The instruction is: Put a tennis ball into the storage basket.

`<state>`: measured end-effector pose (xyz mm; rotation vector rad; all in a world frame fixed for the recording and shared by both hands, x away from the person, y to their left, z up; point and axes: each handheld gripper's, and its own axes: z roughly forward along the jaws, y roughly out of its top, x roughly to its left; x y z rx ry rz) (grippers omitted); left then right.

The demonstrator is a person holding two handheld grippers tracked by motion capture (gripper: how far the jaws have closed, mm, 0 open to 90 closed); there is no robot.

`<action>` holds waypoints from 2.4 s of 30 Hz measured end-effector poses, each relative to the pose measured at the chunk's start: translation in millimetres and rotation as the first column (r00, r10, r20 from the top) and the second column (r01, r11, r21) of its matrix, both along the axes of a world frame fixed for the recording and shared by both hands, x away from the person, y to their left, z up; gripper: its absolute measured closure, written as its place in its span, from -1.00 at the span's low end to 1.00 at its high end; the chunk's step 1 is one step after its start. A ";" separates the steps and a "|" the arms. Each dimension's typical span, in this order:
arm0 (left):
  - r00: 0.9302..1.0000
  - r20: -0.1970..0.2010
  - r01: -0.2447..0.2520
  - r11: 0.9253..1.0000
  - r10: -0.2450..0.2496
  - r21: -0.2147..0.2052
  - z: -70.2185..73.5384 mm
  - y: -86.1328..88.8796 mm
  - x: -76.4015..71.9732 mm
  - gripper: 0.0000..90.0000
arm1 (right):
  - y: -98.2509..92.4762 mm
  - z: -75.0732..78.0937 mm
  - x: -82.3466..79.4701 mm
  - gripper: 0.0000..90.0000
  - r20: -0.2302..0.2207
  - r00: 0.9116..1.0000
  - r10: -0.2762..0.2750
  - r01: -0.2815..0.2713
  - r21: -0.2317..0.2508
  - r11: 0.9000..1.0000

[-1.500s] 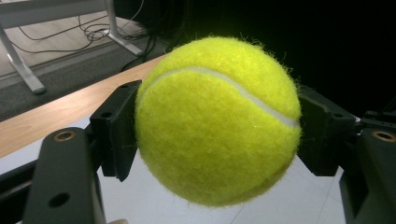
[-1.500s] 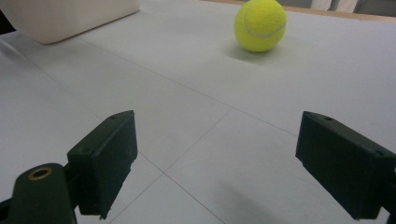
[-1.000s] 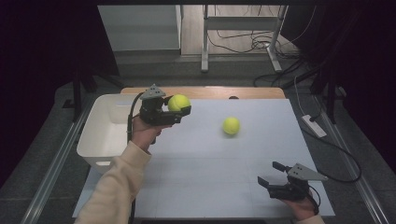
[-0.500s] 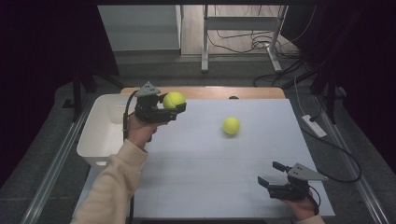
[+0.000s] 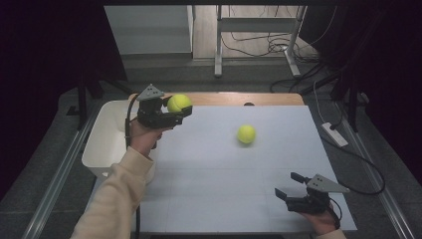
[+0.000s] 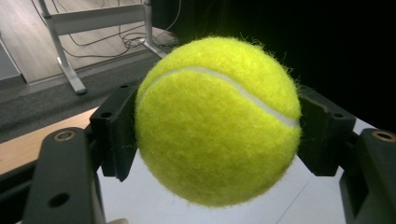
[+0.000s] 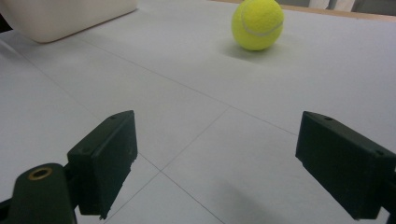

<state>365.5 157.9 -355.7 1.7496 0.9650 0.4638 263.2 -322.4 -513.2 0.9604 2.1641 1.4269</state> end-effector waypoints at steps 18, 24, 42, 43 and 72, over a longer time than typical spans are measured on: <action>0.998 0.004 -0.067 0.998 0.067 -0.008 3.3 20.7 2.0 -0.40 | 0.5 0.1 0.0 -0.71 0.001 1.000 -0.002 0.002 -0.004 1.000; 0.996 -0.002 -0.092 0.996 0.092 -0.011 3.6 28.7 3.9 -0.40 | 0.5 -0.1 0.1 -0.71 0.000 1.000 -0.003 0.003 -0.004 1.000; 0.988 -0.015 -0.151 0.988 0.151 -0.010 4.3 48.5 8.3 -0.40 | 0.6 -0.3 0.3 -0.71 -0.001 1.000 -0.003 0.003 -0.005 1.000; 0.988 -0.015 -0.155 0.988 0.155 -0.010 4.0 49.3 8.7 -0.40 | 0.5 -0.4 0.4 -0.71 -0.001 1.000 -0.003 0.003 -0.005 1.000; 0.960 -0.059 -0.273 0.961 0.275 0.029 -10.7 88.3 16.4 -0.40 | 1.6 0.0 -0.2 -0.71 0.002 1.000 -0.002 0.002 -0.010 1.000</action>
